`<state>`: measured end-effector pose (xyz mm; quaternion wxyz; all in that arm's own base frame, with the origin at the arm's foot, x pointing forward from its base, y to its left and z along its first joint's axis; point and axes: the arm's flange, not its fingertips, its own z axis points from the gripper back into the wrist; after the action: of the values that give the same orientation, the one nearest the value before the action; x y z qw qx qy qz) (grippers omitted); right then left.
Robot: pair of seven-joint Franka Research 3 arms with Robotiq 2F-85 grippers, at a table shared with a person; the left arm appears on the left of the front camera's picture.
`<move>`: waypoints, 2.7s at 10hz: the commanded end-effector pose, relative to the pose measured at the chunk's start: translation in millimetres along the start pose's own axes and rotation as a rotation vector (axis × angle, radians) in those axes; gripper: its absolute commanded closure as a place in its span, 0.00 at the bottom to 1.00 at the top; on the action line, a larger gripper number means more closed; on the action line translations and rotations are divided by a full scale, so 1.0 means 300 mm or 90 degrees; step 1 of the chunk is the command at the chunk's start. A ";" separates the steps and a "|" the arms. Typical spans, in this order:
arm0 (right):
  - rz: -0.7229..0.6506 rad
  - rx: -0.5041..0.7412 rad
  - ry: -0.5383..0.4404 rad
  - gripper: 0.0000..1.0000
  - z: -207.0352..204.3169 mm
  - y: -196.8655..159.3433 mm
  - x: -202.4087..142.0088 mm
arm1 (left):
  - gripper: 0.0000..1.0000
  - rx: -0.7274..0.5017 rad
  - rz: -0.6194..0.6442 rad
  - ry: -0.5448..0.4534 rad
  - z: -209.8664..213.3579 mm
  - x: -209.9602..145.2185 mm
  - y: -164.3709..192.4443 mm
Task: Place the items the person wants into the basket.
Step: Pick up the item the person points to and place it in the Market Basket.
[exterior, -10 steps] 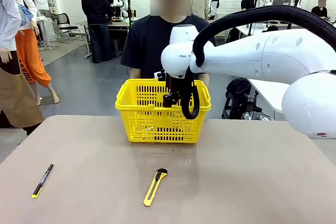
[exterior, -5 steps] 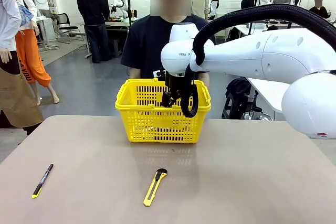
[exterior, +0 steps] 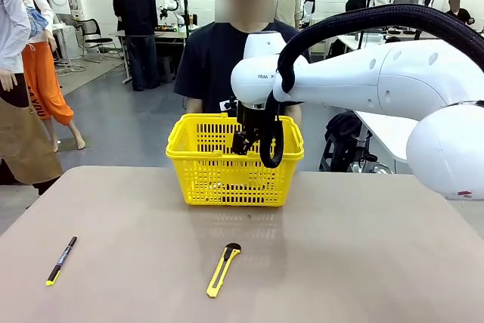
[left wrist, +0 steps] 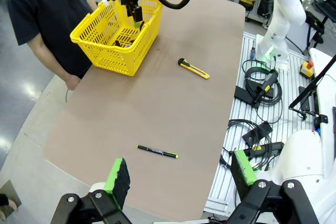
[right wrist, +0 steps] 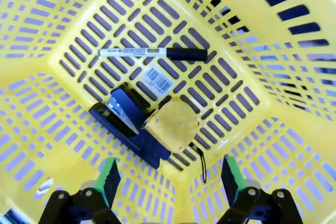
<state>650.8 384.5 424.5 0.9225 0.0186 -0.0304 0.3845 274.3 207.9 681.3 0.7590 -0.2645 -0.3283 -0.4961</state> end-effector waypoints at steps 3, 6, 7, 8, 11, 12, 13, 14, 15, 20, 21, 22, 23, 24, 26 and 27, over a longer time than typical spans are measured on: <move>-0.093 0.009 -0.041 0.00 0.384 0.099 -0.360 | 0.00 -0.003 -0.015 -0.012 0.004 -0.004 -0.004; -0.130 0.010 -0.068 0.00 0.465 0.170 -0.750 | 0.00 -0.003 -0.015 -0.012 0.004 -0.004 -0.004; -0.143 0.018 -0.067 0.00 0.430 0.168 -0.862 | 0.00 -0.003 -0.015 -0.012 0.004 -0.004 -0.004; -0.157 0.030 -0.067 0.00 0.386 0.147 -0.930 | 0.00 -0.003 -0.015 -0.012 0.004 -0.004 -0.004; -0.164 0.066 -0.048 0.00 0.238 0.081 -0.988 | 0.00 -0.003 -0.015 -0.012 0.004 -0.004 -0.004; -0.165 0.076 -0.028 0.00 0.196 0.066 -0.976 | 0.00 -0.003 -0.015 -0.012 0.004 -0.004 -0.004; -0.163 0.079 -0.006 0.00 0.163 0.059 -0.962 | 0.00 -0.003 -0.015 -0.012 0.004 -0.004 -0.004; -0.164 0.079 0.005 0.00 0.144 0.059 -0.949 | 0.00 -0.003 -0.015 -0.012 0.004 -0.004 -0.004; -0.170 0.073 0.016 0.00 0.133 0.056 -0.937 | 0.00 -0.003 -0.015 -0.012 0.004 -0.004 -0.004; -0.177 0.065 0.005 0.00 0.127 0.072 -0.986 | 0.00 -0.003 -0.015 -0.012 0.004 -0.004 -0.004; -0.177 0.065 0.005 0.00 0.127 0.072 -0.986 | 0.00 -0.003 -0.015 -0.012 0.004 -0.004 -0.004; -0.177 0.065 0.005 0.00 0.127 0.072 -0.986 | 0.00 -0.003 -0.015 -0.012 0.004 -0.004 -0.004; -0.177 0.065 0.005 0.00 0.127 0.072 -0.986 | 0.00 -0.003 -0.015 -0.012 0.004 -0.004 -0.004; -0.177 0.065 0.005 0.00 0.127 0.072 -0.986 | 0.00 -0.003 -0.015 -0.012 0.004 -0.004 -0.004; -0.105 0.093 -0.051 0.00 0.258 0.072 -1.115 | 0.00 -0.003 -0.015 -0.012 0.004 -0.004 -0.004; -0.029 0.121 -0.102 0.00 0.375 0.068 -1.239 | 0.00 -0.003 -0.015 -0.012 0.004 -0.004 -0.004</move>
<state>411.1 166.8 481.2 0.9472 0.0898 -0.0411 0.3049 274.4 208.1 681.2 0.7591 -0.2648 -0.3284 -0.4959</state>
